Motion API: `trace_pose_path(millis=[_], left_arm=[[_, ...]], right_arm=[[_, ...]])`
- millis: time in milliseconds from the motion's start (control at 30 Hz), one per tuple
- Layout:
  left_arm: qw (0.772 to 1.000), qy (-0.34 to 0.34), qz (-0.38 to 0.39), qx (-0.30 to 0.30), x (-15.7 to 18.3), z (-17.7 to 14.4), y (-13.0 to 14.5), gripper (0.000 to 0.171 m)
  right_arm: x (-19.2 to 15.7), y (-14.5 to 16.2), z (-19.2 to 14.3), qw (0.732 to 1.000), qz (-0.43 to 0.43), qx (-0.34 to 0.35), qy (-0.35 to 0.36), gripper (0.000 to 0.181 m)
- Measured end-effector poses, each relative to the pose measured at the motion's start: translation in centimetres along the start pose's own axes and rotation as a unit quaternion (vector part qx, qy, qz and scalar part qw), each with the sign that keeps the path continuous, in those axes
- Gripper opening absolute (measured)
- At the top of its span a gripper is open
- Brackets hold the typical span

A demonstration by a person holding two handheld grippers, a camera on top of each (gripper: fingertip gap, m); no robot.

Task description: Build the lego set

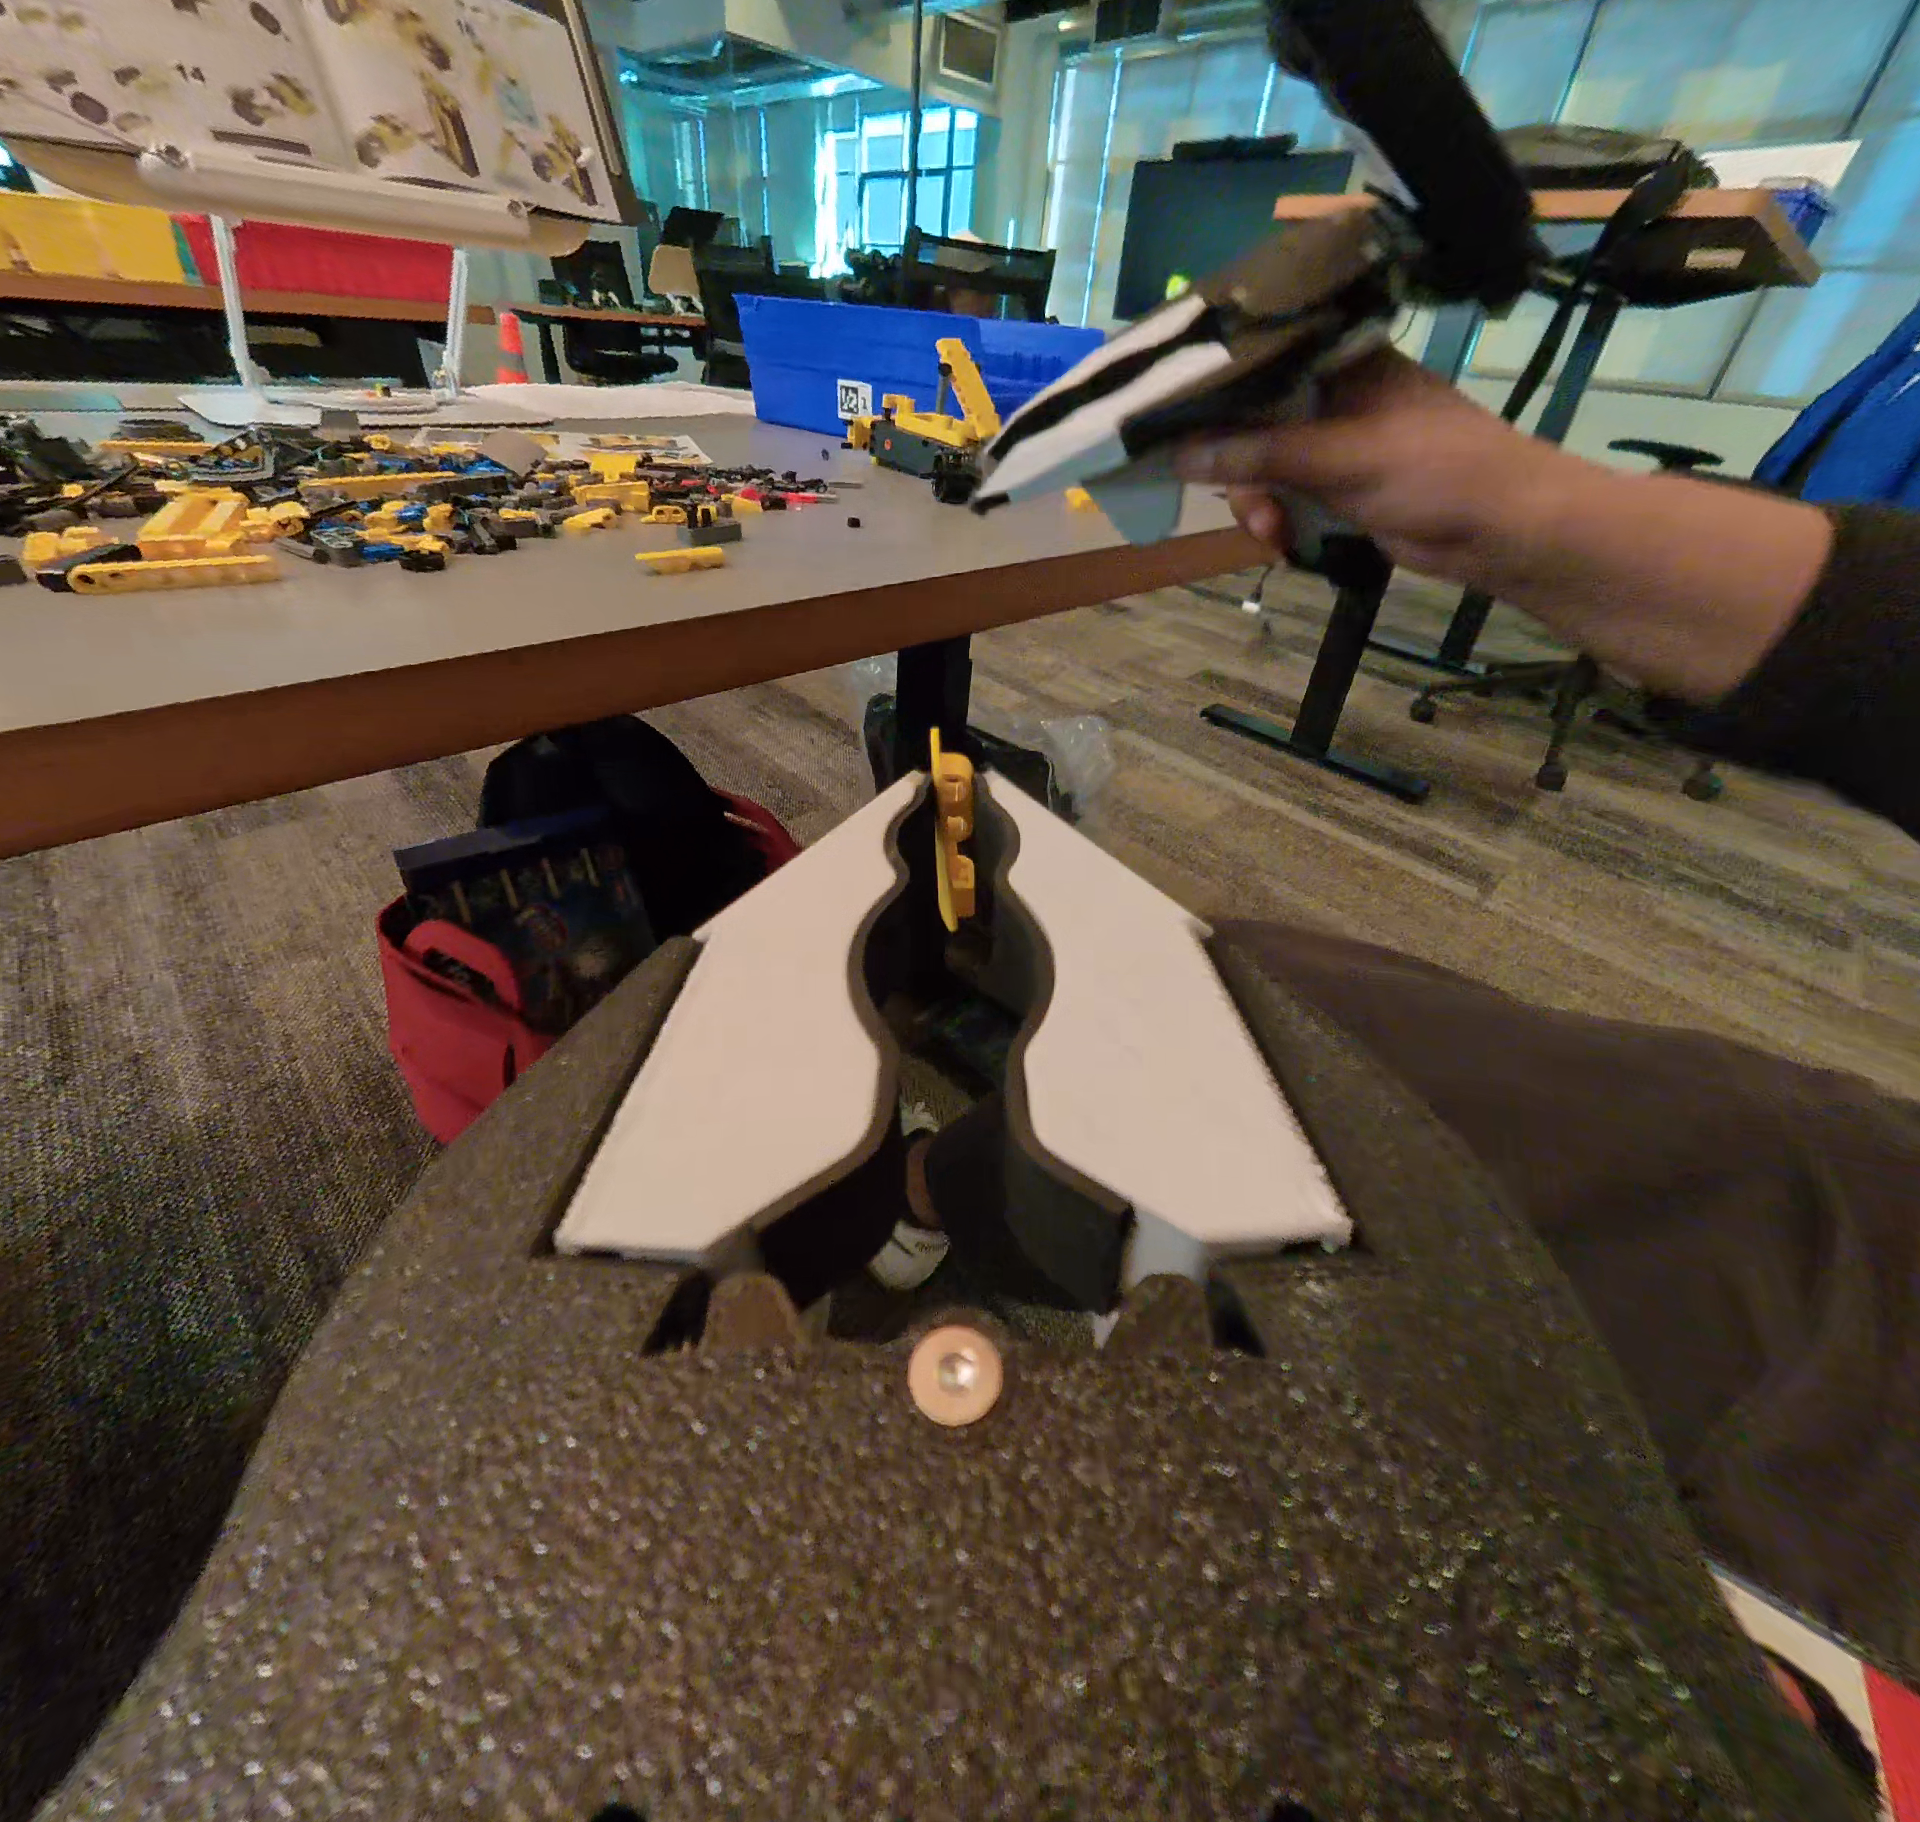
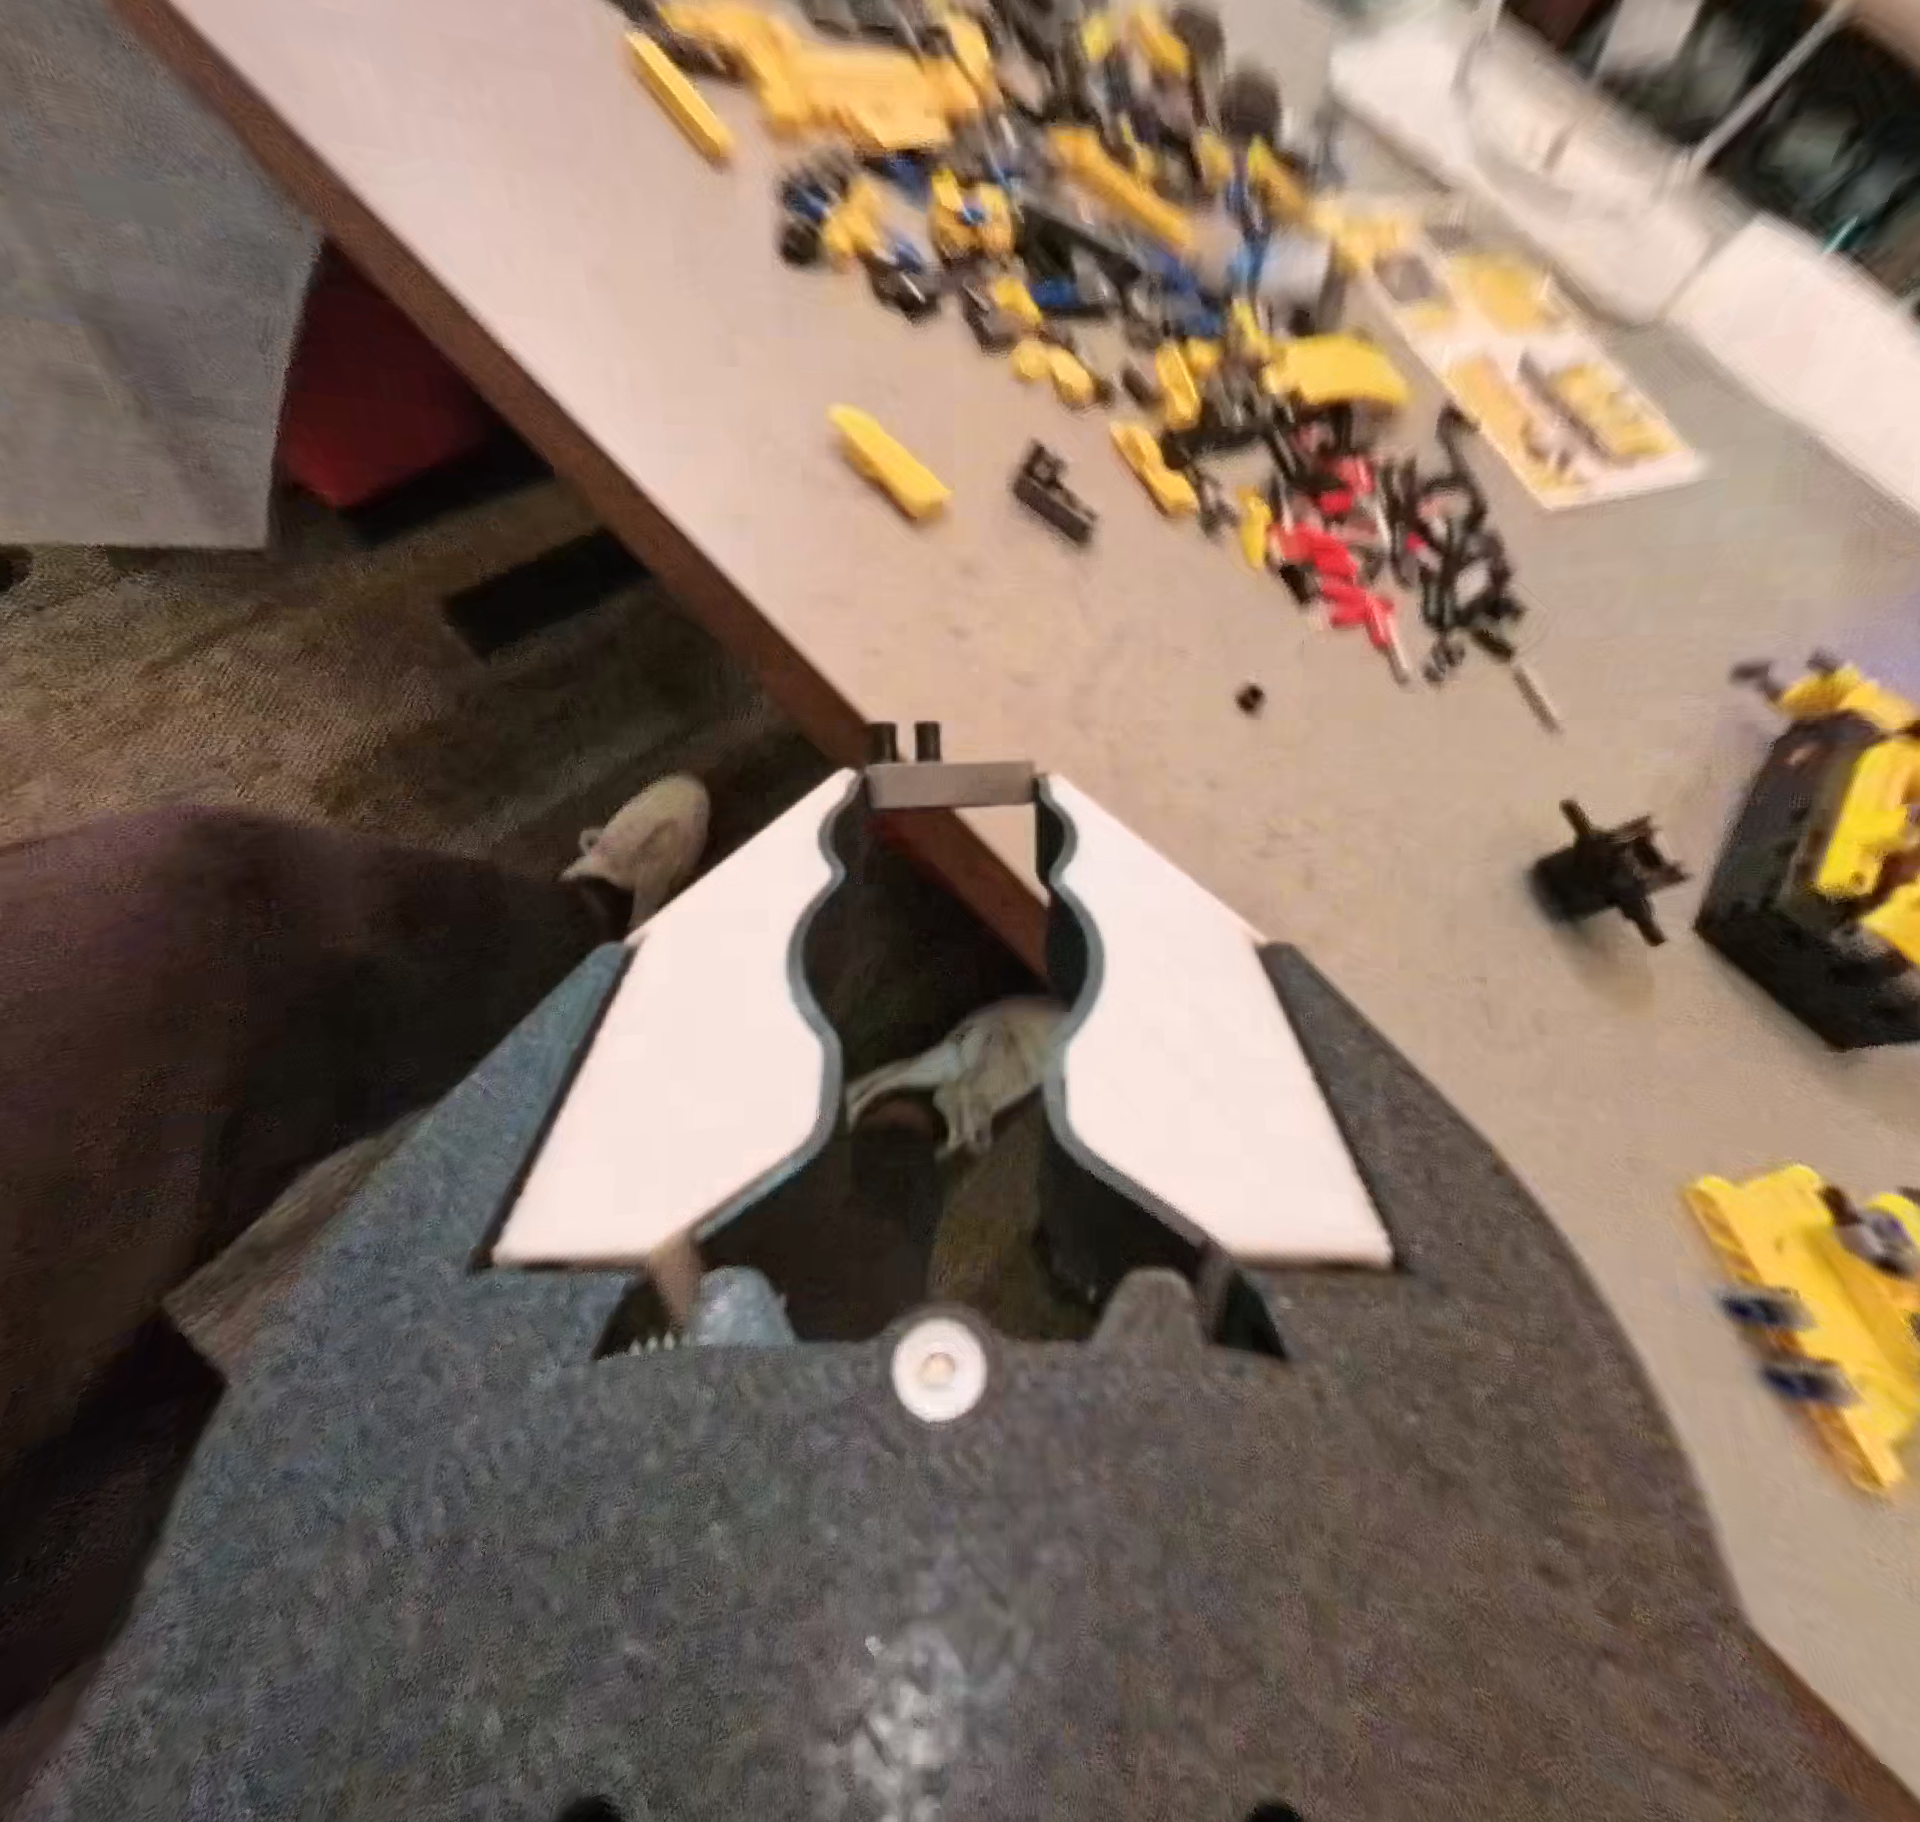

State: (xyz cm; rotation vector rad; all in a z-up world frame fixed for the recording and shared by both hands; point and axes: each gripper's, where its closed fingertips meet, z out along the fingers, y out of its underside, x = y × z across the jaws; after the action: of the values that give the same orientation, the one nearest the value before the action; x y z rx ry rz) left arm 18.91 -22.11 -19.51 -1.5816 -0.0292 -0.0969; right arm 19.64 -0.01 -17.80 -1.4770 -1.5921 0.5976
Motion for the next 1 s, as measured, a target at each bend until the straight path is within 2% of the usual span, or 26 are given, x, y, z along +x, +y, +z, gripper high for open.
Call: trace_pose_path(millis=[67, 233, 267, 367, 467, 500, 533, 633, 733, 833, 933, 1000], left_arm=[[1.0, -0.003, 0.005, -0.01, -0.2, 0.0, 0.5, 0.006], [0.999, -0.016, 0.001, -0.046, -1.6, 0.0, 2.8, 0.006], [0.998, -0.021, 0.011, -0.058, -2.1, 0.1, 3.6, 0.006], [0.985, -0.077, 0.135, -0.072, -4.6, 0.3, 4.1, 0.006], [0.993, -0.052, 0.084, -0.059, -6.2, 1.9, 3.4, 0.006], [0.994, -0.047, 0.086, -0.051, -7.0, 2.7, 2.7, 0.006], [0.993, -0.044, 0.101, -0.043, -7.7, 3.5, 1.9, 0.006], [0.988, -0.018, 0.154, -0.008, -8.5, 6.2, -1.2, 0.007], [0.985, 0.025, 0.163, 0.052, -8.1, 8.9, -4.8, 0.006], [0.983, 0.085, 0.122, 0.108, -7.1, 11.2, -7.7, 0.006], [0.976, 0.124, 0.131, 0.119, -6.3, 13.6, -9.1, 0.006], [0.974, 0.145, 0.124, 0.121, -5.7, 14.6, -9.9, 0.006]], right_arm=[[2.2, 0.6, 1.7, 0.997, 0.049, -0.043, -0.03, 0.033], [4.1, 1.9, 5.5, 0.972, 0.16, -0.124, -0.123, 0.032], [4.0, 2.2, 6.2, 0.966, 0.168, -0.141, -0.136, 0.033], [4.2, 1.7, 7.8, 0.964, 0.154, -0.157, -0.148, 0.033], [4.5, 1.4, 8.7, 0.967, 0.127, -0.167, -0.145, 0.035], [4.3, 1.2, 8.8, 0.967, 0.12, -0.167, -0.153, 0.043], [4.2, 0.8, 8.9, 0.967, 0.114, -0.163, -0.159, 0.05], [5.7, -0.2, 8.1, 0.977, 0.079, -0.149, -0.128, 0.05], [6.9, -2.7, 4.8, 0.992, 0.014, -0.087, -0.095, 0.05], [5.6, -4.6, 1.5, 0.995, -0.052, 0.01, -0.08, 0.05], [3.8, -3.7, 0.3, 0.987, -0.139, 0.059, -0.047, 0.049], [2.8, -3.7, 0.1, 0.987, -0.113, 0.102, -0.058, 0.042]])
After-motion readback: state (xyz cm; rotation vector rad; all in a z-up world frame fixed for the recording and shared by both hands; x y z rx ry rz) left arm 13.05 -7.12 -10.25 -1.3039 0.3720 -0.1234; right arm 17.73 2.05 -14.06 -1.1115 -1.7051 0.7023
